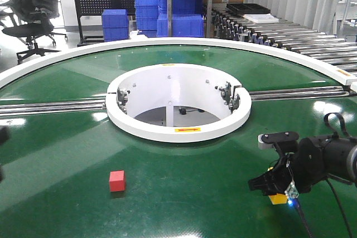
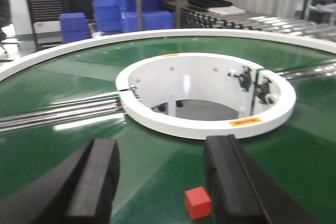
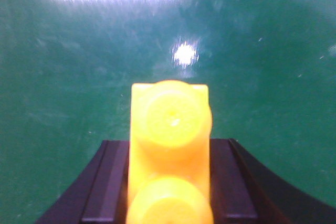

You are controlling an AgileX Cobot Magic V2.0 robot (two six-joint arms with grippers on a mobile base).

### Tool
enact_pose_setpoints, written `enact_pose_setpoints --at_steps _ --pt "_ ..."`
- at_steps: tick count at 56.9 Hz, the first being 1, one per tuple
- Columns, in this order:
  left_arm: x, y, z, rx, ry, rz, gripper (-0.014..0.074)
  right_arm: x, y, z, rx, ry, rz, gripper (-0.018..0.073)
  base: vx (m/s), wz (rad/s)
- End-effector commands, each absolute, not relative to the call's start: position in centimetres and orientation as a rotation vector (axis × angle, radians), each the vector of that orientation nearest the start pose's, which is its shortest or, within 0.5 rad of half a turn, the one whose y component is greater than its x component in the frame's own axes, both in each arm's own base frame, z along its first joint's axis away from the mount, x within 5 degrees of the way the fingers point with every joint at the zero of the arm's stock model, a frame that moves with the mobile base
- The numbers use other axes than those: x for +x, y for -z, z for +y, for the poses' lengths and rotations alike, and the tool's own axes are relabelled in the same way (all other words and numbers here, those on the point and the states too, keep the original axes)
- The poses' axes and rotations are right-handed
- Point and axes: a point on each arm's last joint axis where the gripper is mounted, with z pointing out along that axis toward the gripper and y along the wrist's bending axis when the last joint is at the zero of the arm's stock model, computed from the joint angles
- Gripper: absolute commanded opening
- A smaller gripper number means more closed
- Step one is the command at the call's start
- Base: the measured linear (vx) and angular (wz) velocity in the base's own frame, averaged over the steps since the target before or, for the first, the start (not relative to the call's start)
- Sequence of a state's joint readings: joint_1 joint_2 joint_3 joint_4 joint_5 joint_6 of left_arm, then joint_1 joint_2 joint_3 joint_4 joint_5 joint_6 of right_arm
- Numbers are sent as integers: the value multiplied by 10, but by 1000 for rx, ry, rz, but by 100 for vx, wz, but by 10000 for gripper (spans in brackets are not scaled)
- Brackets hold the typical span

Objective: Pick red and yellow blocks into blue bin
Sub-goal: 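Lower the right gripper onto the yellow brick and close on it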

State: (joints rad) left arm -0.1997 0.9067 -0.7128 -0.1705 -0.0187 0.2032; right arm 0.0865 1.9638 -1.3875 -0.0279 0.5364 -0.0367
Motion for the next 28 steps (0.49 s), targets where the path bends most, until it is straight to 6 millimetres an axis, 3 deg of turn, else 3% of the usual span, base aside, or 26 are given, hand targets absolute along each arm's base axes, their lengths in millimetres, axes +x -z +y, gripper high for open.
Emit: enact_pose_setpoints --at_steps 1,19,28 --pt "214 -375 -53 235 140 1577 485 422 -234 32 -175 17 2462 -10 0 0" --pt "313 -361 -97 300 199 1791 485 419 -232 32 -177 20 2504 -10 0 0" --pt "351 -352 -109 270 243 1882 485 418 -232 32 -177 20 2505 -10 0 0"
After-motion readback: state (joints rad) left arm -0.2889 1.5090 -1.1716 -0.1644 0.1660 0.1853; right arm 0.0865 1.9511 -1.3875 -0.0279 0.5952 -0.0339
